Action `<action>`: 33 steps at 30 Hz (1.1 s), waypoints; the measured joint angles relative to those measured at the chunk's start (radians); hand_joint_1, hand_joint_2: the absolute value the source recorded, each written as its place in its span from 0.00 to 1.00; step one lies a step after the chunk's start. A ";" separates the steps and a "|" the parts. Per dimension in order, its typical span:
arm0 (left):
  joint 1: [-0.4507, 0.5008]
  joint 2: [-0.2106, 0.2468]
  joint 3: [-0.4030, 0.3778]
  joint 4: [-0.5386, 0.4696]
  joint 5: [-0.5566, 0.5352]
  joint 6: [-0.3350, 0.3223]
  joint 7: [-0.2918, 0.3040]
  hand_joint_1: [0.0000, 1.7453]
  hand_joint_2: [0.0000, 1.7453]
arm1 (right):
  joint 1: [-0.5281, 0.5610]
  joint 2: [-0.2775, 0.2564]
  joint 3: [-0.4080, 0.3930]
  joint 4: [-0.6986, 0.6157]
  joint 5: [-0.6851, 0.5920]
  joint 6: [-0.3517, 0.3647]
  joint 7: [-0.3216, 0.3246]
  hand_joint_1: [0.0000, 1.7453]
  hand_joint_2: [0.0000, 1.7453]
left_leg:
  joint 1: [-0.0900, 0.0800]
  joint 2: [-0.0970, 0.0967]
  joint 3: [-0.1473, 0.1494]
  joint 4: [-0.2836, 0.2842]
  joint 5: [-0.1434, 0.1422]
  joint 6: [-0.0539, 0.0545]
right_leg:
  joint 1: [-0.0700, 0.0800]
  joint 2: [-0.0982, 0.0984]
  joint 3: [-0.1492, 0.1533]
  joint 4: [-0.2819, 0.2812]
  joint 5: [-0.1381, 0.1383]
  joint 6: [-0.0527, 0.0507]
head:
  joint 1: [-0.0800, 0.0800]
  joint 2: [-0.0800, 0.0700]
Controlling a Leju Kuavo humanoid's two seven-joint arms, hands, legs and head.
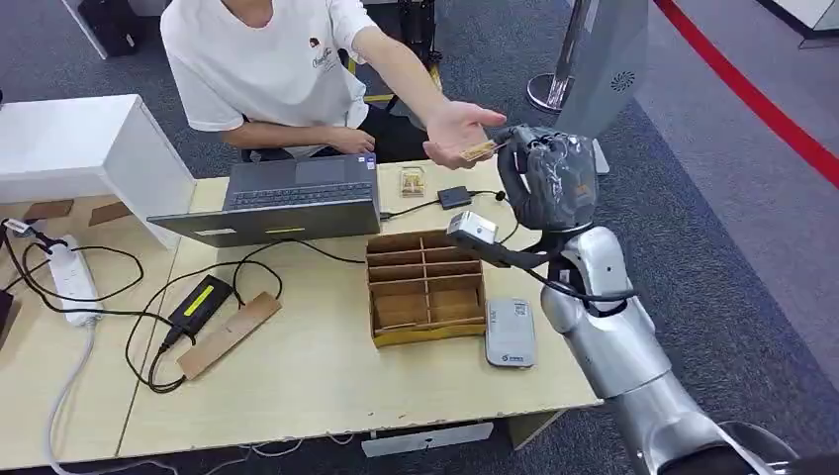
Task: Pass the card to the sensor for recognition and then transmit it.
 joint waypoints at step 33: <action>0.015 0.002 0.005 0.002 0.116 -0.001 0.026 0.00 1.00 | 0.090 -0.255 -0.158 0.121 0.143 0.001 0.030 0.00 1.00 | -0.001 -0.009 -0.002 0.003 -0.001 0.002 | -0.001 -0.008 0.002 -0.002 -0.001 0.002 | 0.000 0.000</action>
